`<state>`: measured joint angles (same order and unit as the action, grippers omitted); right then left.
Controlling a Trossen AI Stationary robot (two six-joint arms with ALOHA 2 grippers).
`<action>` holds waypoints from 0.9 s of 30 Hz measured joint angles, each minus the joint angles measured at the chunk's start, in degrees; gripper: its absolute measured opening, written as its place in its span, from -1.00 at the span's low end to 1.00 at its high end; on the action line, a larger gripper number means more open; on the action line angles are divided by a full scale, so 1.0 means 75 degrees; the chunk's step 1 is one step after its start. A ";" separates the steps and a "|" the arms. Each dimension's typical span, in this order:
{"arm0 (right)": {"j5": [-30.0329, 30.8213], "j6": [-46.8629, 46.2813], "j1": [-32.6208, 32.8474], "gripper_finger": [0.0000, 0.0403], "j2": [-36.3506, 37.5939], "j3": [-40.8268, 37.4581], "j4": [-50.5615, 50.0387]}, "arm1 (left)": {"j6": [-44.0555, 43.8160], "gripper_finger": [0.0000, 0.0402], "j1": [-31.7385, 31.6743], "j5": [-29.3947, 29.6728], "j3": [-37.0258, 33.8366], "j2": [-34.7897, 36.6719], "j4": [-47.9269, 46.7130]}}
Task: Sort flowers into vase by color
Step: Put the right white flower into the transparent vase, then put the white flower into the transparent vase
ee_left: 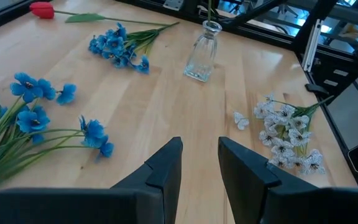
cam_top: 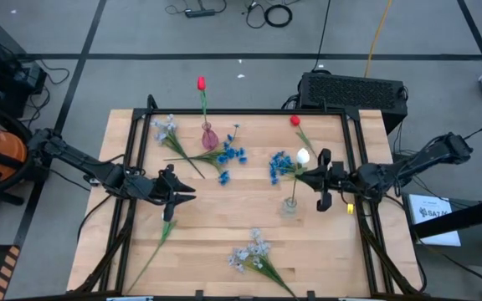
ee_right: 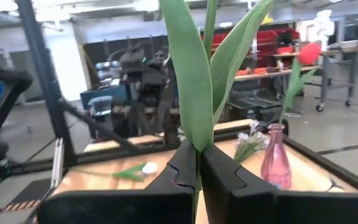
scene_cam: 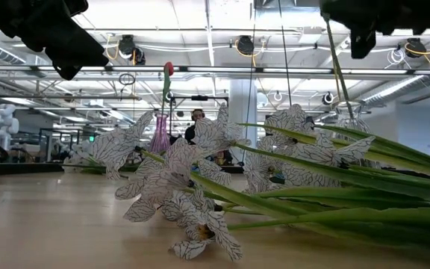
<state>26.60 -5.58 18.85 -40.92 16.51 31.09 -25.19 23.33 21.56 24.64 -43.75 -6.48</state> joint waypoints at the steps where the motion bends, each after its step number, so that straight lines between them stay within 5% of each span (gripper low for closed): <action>1: -0.0007 -0.0007 0.0000 -1.00 -0.0015 -0.0113 0.0054 | 0.0003 -0.44 0.0000 0.0000 0.0000 0.0000 0.0000; 10: 0.0008 -0.0593 0.0000 -0.87 -0.0192 -0.0393 -0.0166 | -0.0013 -0.44 0.0000 0.0000 0.0000 0.0000 -0.0003; 19: -0.0007 -0.1269 0.0000 -0.48 -0.0202 -0.0312 -0.0339 | -0.0184 -0.44 0.0000 0.0163 0.0000 0.0000 -0.0131; 23: -0.0202 -0.1315 -0.0003 -0.27 -0.0202 0.0438 -0.1865 | -0.0185 -0.44 0.0000 0.0166 0.0000 0.0000 -0.0359; 27: -0.0203 -0.1397 -0.0003 -0.14 -0.0210 0.1786 -0.4814 | -0.0190 -0.44 0.0000 0.0166 0.0000 0.0000 -0.0399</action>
<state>25.08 -16.06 18.83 -42.50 29.91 -5.01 -26.61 23.33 22.81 24.64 -43.75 -9.47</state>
